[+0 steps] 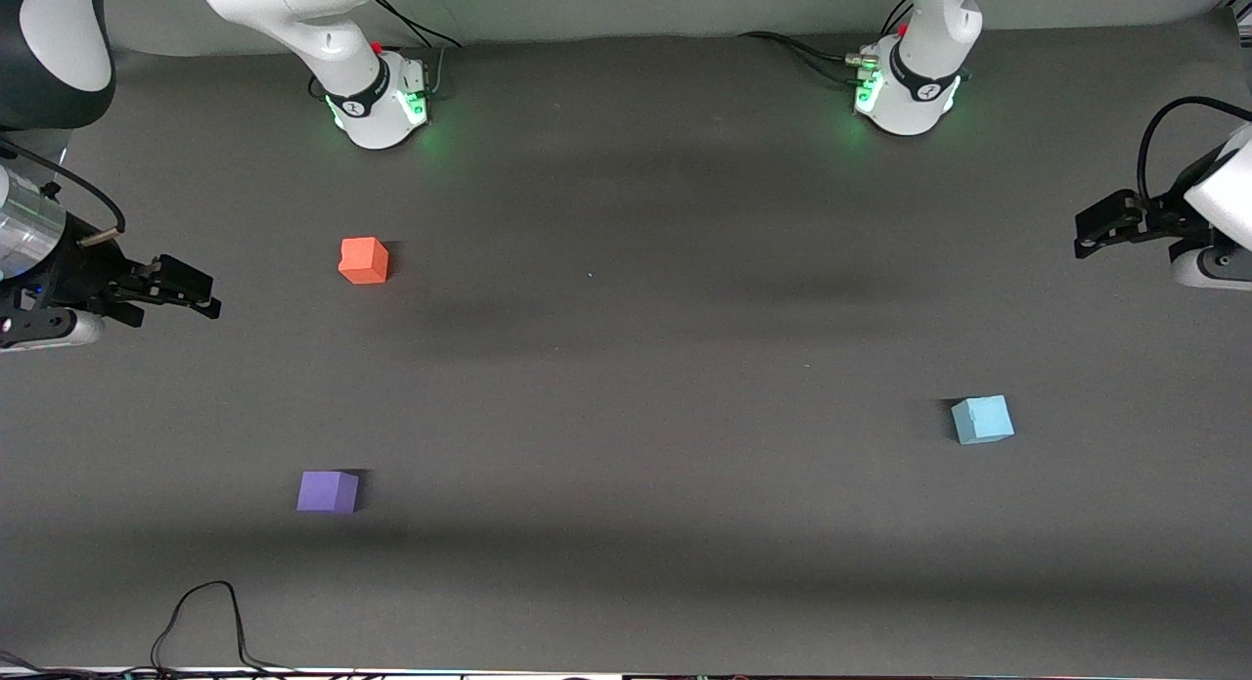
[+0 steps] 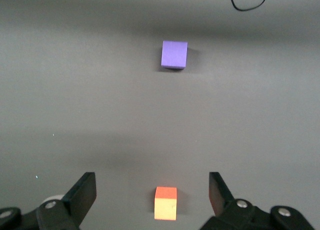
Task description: Place blue block between orange and purple blocks
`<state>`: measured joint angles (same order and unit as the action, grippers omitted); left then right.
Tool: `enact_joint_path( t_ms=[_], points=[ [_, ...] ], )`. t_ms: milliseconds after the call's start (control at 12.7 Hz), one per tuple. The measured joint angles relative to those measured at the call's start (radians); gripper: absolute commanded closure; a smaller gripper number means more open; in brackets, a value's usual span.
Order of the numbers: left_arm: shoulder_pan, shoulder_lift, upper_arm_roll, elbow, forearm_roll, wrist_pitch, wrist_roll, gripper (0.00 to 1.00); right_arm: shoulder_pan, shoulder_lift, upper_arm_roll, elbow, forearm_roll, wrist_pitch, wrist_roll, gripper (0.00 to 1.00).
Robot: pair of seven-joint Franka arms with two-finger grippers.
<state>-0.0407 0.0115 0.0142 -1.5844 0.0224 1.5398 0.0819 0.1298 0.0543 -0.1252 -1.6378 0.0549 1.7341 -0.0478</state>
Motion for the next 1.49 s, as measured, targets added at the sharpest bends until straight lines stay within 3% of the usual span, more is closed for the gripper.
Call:
enact_joint_path(
  t_ms=[707,943,1493],
  points=[
    [0.006,0.012,0.016,-0.026,-0.037,0.012,0.022,0.0,0.0,0.009,0.002,-0.001,0.0,0.091,0.0,0.0],
    [0.018,0.055,0.018,-0.103,-0.032,0.15,0.027,0.0,0.0,0.023,0.002,-0.002,0.0,0.108,0.0,0.0],
    [0.043,0.282,0.023,-0.254,-0.005,0.588,0.027,0.0,0.0,0.037,0.001,0.004,0.0,0.131,-0.01,0.0]
  ],
)
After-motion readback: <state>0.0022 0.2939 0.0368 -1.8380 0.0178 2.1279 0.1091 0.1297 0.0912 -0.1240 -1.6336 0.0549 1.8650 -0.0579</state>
